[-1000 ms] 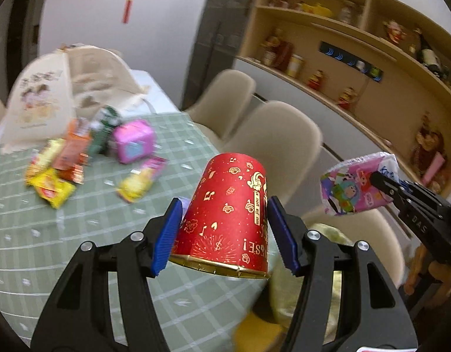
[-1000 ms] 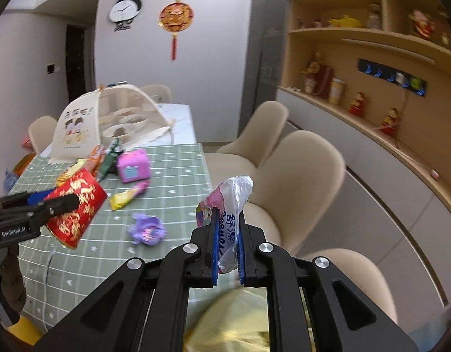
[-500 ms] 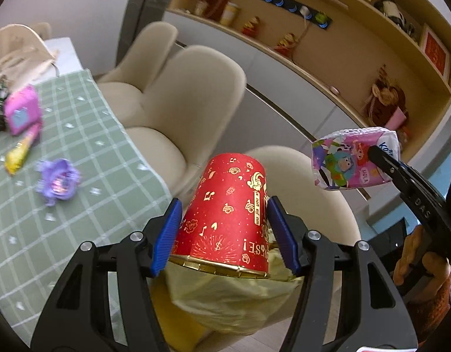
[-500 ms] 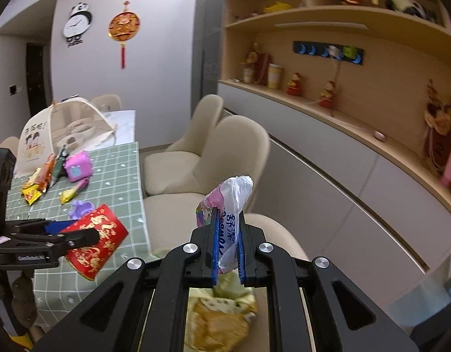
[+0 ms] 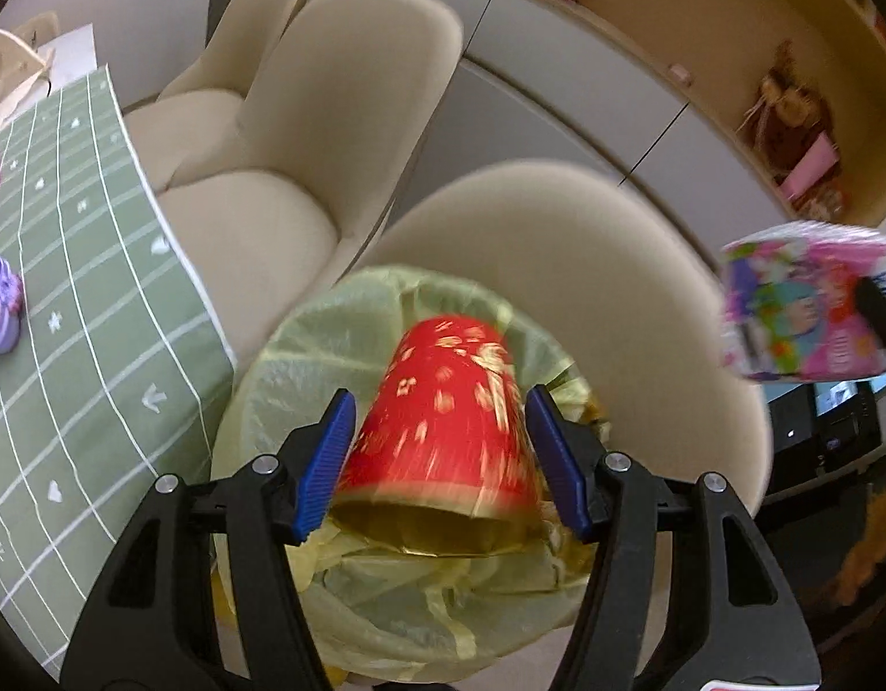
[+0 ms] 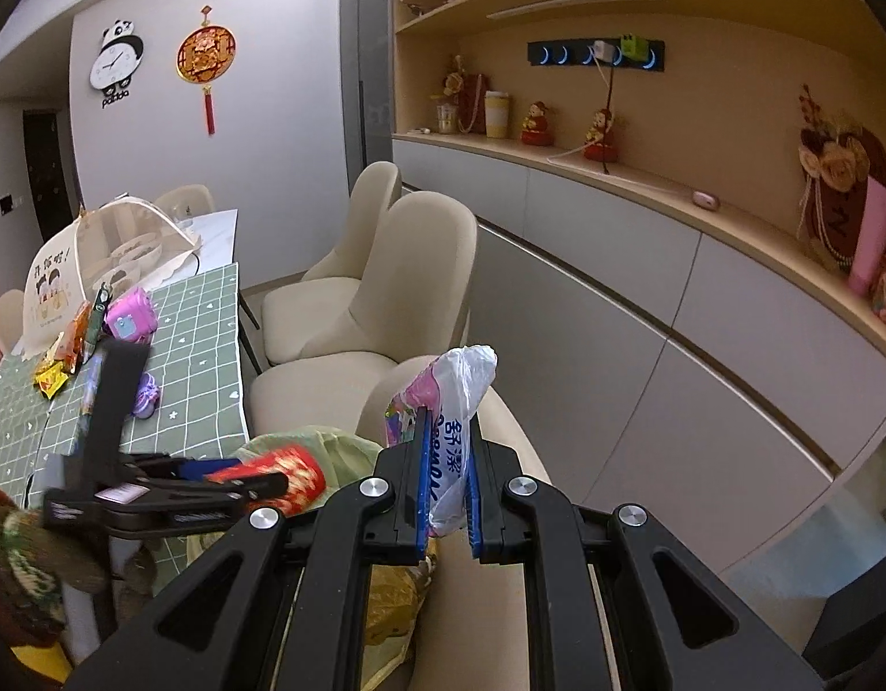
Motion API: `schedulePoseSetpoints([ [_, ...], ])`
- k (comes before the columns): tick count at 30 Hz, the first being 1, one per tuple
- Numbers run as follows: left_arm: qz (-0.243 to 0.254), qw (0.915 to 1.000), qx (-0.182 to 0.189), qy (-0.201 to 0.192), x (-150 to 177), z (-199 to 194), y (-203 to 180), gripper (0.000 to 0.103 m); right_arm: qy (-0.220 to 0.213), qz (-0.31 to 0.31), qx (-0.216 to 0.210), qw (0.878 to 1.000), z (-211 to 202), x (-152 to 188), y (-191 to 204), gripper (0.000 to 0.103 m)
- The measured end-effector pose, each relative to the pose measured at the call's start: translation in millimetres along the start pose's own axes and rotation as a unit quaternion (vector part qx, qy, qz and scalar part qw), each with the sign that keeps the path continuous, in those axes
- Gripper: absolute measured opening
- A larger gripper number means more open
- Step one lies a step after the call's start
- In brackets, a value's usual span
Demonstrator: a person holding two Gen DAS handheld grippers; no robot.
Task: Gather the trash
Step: 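Carry the red cup and white wrapper with both tools into the yellow trash bag, then open both tools over the bag and return them to the table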
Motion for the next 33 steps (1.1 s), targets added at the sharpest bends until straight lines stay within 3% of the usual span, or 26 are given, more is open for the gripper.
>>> schedulePoseSetpoints([
  [4,0.004,0.9998,0.010,0.014,12,7,-8,0.058,0.006,0.006,0.000,1.000,1,9,-7,0.011],
  [7,0.003,0.9990,0.038,0.022,14,7,-10,0.070,0.012,0.012,-0.004,1.000,4,13,-7,0.011],
  [11,-0.020,0.9986,0.048,0.006,10,-4,-7,0.082,0.019,0.020,-0.020,0.999,9,18,0,0.011],
  [14,-0.037,0.9984,0.041,-0.015,9,-23,1,0.084,0.030,0.023,-0.046,0.998,19,23,14,0.011],
  [19,-0.051,0.9969,0.009,-0.058,6,-60,20,0.088,0.056,0.012,-0.091,0.994,49,37,49,0.011],
  [24,-0.068,0.9921,-0.032,-0.100,10,-108,48,0.088,0.130,0.015,-0.129,0.983,94,76,82,0.011],
  [33,-0.136,0.9803,-0.082,-0.118,37,-155,101,0.089,0.211,-0.006,-0.153,0.965,142,119,122,0.011],
])
Point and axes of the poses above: each gripper's, at about its wrist camera, not at the fingertips, and z roughly the way its jaws point, y to its left, x to its underside, the point moved 4 cm from there along z, roughly the way its jaws point, and after that the axes turned 7 degrees about -y, right-handed, at the moved point
